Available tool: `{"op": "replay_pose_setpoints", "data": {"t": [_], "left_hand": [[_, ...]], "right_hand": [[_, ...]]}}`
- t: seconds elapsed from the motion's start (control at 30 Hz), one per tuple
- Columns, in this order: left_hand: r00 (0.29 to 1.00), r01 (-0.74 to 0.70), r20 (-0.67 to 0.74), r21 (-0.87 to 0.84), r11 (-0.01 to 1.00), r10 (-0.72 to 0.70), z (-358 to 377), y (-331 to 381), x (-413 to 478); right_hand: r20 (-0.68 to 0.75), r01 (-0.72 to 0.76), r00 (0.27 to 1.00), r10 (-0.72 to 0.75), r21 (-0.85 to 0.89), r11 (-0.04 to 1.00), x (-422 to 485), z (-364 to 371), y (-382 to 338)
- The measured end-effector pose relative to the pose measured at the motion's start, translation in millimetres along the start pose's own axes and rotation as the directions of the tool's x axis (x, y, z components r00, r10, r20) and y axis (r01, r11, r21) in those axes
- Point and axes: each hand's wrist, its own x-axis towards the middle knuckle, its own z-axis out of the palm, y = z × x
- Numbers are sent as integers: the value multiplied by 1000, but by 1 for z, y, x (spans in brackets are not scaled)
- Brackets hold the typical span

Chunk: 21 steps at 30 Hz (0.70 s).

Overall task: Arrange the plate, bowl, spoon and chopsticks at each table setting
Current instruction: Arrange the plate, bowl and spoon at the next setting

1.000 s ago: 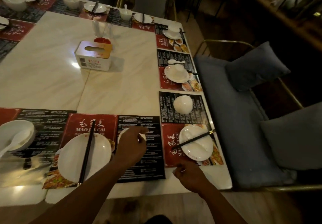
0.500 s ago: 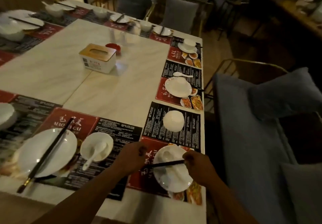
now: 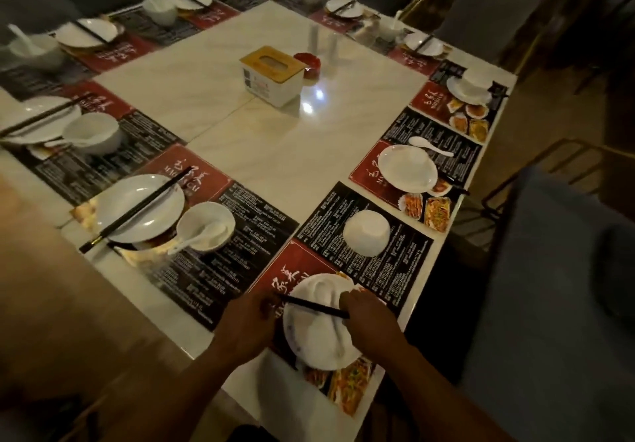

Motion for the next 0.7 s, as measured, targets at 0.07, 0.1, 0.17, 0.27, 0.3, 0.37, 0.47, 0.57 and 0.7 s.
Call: {"op": "replay_pose_setpoints", "data": {"t": [0.07,0.1,0.17,0.27,0.3,0.37,0.47,0.57,0.7], "left_hand": [[999,41,-13,-22,999,-42,5,-1,1],[998,58,-24,-34,998,-59,8,0,2],[997,58,-52,-57,997,-61,11,2,5],[993,58,-103,-81,995,-66,10,8,12],[990,60,-120,-79,995,-69,9,10,14],[988,58,-139,-87,994,-70,6,13,19],[992,79,-93,-116,990,-90,4,15,31],[992,104,-67,-90,990,-111,5,18,44],[979,154,-120,-85,984,-164,11,27,57]], "right_hand": [[-5,5,1000,-5,21,1000,0,-1,3],[-4,1,1000,-1,53,999,0,-2,4],[5,-22,1000,22,142,990,1,-6,4],[57,-76,996,64,243,967,8,-14,4],[78,-105,993,86,289,952,10,-17,6],[91,-164,986,139,400,902,14,-25,13],[11,-181,980,197,451,874,25,-45,34],[-40,-209,966,255,461,862,41,-65,59],[-92,-193,953,290,552,811,62,-90,97]]}}
